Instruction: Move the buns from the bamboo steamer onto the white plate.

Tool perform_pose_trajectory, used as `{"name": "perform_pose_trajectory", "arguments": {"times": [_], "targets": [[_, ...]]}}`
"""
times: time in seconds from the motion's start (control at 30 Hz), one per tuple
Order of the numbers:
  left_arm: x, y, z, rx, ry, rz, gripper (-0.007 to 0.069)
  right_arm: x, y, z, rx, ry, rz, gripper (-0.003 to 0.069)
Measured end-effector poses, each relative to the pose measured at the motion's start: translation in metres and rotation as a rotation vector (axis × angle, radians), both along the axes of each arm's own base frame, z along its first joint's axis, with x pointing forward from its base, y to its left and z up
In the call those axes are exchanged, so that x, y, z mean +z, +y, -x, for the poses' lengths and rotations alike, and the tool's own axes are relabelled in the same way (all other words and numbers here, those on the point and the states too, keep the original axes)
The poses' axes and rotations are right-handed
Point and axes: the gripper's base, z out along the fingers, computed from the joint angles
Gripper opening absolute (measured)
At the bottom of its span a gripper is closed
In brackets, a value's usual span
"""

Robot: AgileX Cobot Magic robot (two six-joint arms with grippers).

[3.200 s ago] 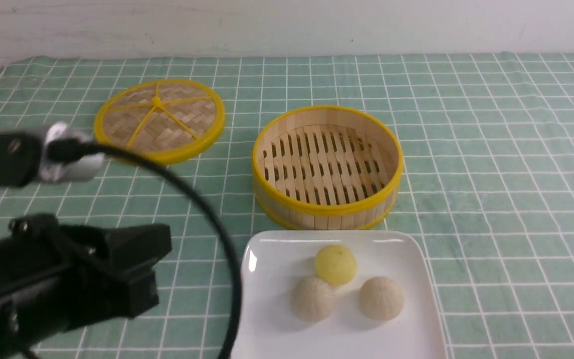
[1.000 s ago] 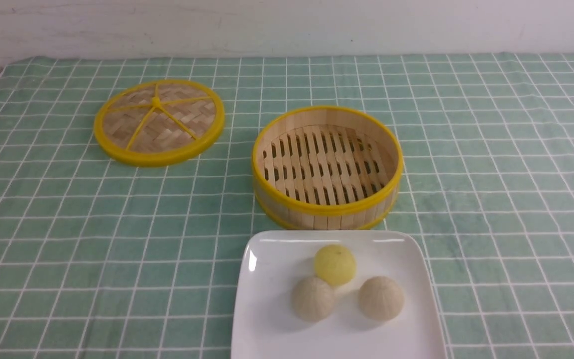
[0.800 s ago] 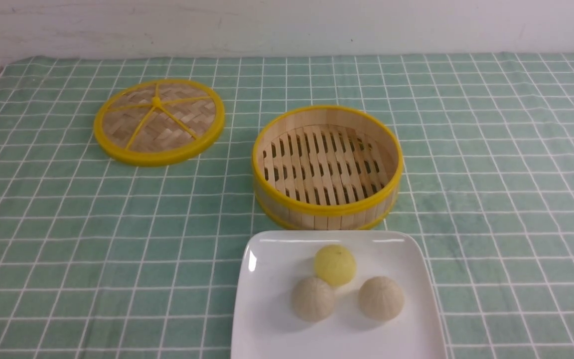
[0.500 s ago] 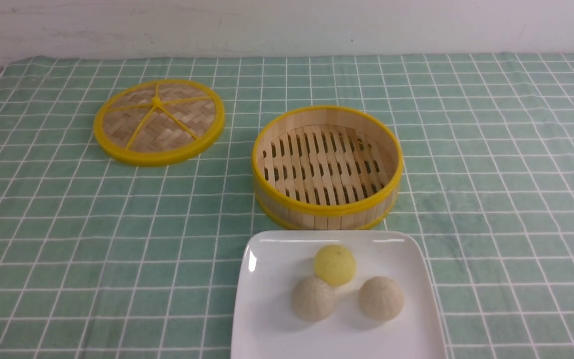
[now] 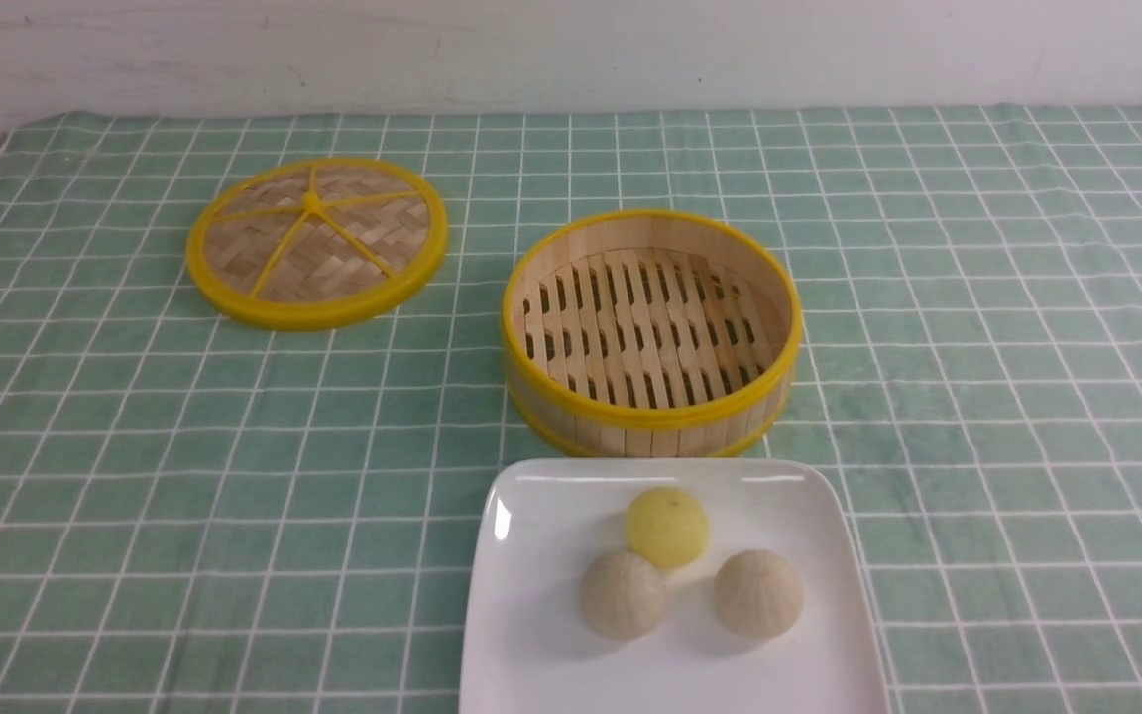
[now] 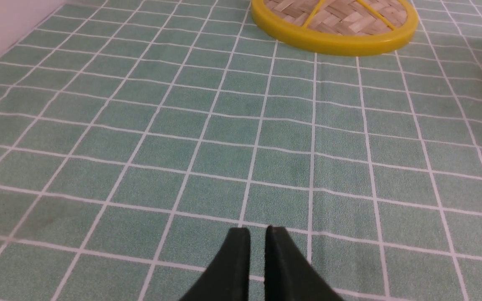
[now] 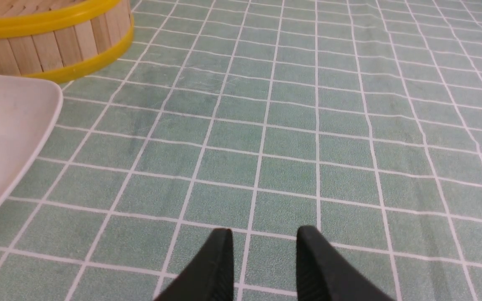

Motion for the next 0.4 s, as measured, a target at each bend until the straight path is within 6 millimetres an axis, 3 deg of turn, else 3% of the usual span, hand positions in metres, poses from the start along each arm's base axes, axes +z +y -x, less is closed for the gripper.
{"name": "perform_pose_trajectory", "arguments": {"times": [0.4], "targets": [[0.0, 0.0001, 0.0, 0.0, 0.0, -0.003, 0.0092, 0.0, 0.0, 0.0, 0.0, 0.0, 0.0, 0.024]]}}
